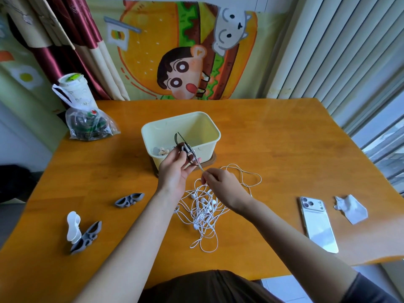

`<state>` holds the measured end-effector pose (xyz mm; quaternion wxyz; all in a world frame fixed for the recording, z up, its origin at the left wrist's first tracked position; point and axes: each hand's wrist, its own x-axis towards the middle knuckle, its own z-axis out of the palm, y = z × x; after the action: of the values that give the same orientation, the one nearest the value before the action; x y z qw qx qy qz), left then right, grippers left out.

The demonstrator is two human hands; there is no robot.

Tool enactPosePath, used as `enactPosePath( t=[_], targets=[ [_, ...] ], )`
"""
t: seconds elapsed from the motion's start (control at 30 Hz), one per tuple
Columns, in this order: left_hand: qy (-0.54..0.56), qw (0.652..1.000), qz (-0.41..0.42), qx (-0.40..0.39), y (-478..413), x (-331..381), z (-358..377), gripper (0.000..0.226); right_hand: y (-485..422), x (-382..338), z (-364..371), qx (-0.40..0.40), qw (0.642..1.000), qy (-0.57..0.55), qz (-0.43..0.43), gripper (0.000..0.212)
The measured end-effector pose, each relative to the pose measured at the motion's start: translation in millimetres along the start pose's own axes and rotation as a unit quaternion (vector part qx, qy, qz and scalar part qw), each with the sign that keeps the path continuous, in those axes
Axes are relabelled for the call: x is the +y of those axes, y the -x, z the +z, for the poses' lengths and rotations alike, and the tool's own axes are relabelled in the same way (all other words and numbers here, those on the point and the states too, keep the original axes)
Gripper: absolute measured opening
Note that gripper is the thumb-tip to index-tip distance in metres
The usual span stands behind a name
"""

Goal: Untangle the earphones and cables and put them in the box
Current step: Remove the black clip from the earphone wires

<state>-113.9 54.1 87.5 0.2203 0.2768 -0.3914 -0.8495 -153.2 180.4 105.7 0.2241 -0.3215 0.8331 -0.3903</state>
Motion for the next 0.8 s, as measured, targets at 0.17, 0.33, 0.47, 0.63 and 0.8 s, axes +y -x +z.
enactPosePath(
  t=[0.17, 0.33, 0.47, 0.63, 0.8],
  targets=[
    [0.005, 1.0, -0.005, -0.006, 2, -2, -5, 0.026, 4, -3, -1, 0.003, 1.0, -0.005, -0.017, 0.033],
    [0.021, 0.999, 0.013, -0.047, 4, 1, -5, 0.031, 5, -3, -3, 0.069, 0.996, -0.052, 0.018, 0.03],
    [0.053, 0.995, 0.01, -0.082, 6, 2, -4, 0.034, 5, -6, -3, 0.073, 0.992, -0.074, 0.067, 0.035],
    [0.097, 0.989, 0.008, -0.115, 10, 3, -3, 0.033, 4, -7, -1, 0.042, 0.986, -0.11, 0.12, 0.041],
    [0.128, 0.983, -0.004, -0.127, 13, 1, -3, 0.032, 6, -8, -2, 0.009, 0.981, -0.146, 0.13, 0.041]
  ],
)
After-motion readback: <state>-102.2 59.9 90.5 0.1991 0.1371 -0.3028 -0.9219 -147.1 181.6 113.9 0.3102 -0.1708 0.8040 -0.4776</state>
